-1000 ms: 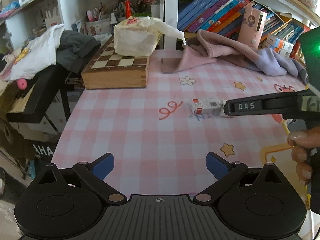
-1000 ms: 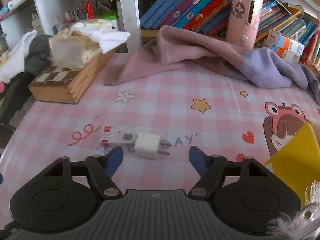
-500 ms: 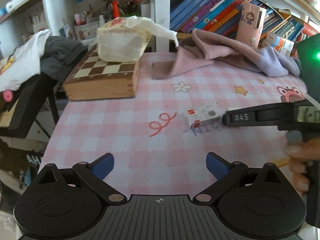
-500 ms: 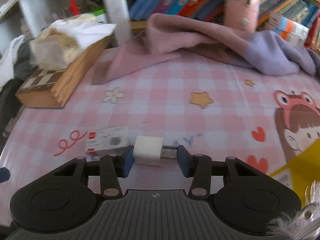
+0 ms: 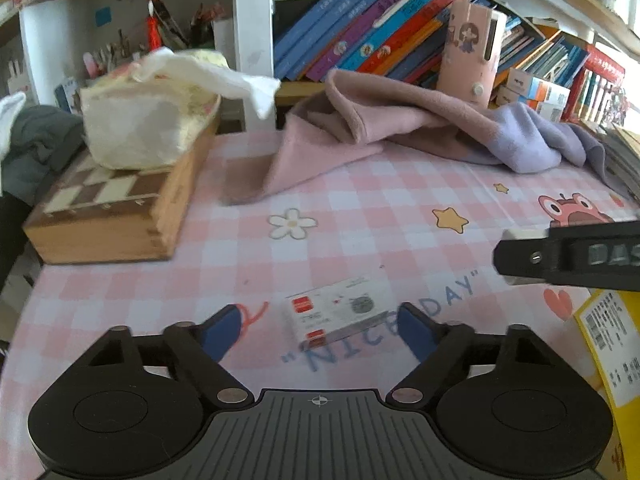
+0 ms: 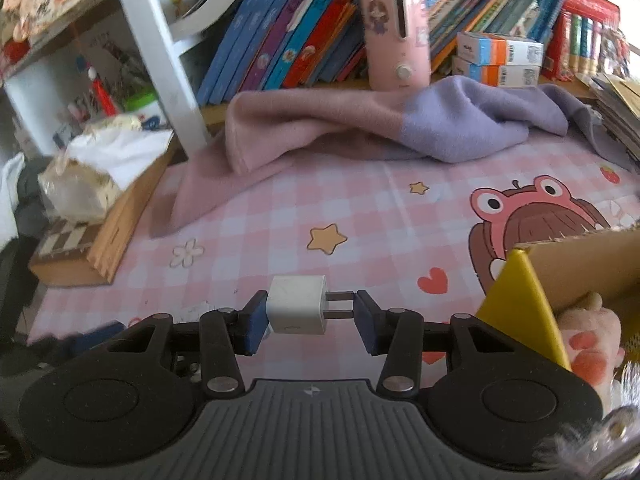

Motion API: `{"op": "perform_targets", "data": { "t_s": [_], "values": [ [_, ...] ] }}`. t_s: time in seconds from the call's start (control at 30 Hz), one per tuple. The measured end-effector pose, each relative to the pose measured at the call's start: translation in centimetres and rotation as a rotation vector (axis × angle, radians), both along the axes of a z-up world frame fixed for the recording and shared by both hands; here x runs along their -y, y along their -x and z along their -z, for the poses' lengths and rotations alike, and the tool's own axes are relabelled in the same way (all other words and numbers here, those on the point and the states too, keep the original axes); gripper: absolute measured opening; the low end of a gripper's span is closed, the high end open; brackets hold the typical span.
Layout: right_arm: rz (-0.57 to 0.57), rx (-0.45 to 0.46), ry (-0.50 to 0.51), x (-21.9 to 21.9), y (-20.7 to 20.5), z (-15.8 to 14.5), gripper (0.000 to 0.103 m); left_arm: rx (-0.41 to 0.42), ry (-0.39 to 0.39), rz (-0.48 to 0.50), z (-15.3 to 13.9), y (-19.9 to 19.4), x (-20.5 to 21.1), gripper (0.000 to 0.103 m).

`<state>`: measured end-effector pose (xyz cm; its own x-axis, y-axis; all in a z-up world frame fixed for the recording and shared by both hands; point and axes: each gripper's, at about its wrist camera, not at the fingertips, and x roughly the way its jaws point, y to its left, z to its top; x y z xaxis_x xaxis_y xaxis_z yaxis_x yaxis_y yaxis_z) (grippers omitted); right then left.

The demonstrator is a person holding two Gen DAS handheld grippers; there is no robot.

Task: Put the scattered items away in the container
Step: 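Grasp the white plug with the right tool while the left tool grasps the small white box, then lift the white plug and small white box toward the yellow box with both tools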

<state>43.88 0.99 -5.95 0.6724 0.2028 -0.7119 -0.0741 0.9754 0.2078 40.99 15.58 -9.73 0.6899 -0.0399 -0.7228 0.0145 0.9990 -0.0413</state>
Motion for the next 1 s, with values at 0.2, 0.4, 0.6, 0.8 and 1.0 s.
{"op": "perform_targets", "data": {
  "t_s": [0.2, 0.4, 0.6, 0.8, 1.0],
  "values": [
    [0.003, -0.020, -0.018, 0.6, -0.1, 0.2, 0.044, 0.006, -0.021, -0.018, 0.9, -0.8, 1.4, 0.069],
    [-0.016, -0.015, -0.017, 0.4, 0.2, 0.2, 0.044, 0.013, -0.034, -0.033, 0.8, -0.8, 1.1, 0.057],
    [-0.047, -0.001, -0.017, -0.1, 0.5, -0.3, 0.044, 0.011, 0.013, -0.062, -0.2, 0.4, -0.2, 0.057],
    [-0.084, 0.024, -0.028, -0.9, 1.8, -1.3, 0.044, 0.035, 0.015, -0.081, -1.8, 2.2, -1.0, 0.057],
    [-0.117, 0.067, -0.041, -1.3, 4.2, -2.8, 0.044, 0.069, 0.010, -0.088, -3.5, 4.7, -1.1, 0.057]
  ]
}}
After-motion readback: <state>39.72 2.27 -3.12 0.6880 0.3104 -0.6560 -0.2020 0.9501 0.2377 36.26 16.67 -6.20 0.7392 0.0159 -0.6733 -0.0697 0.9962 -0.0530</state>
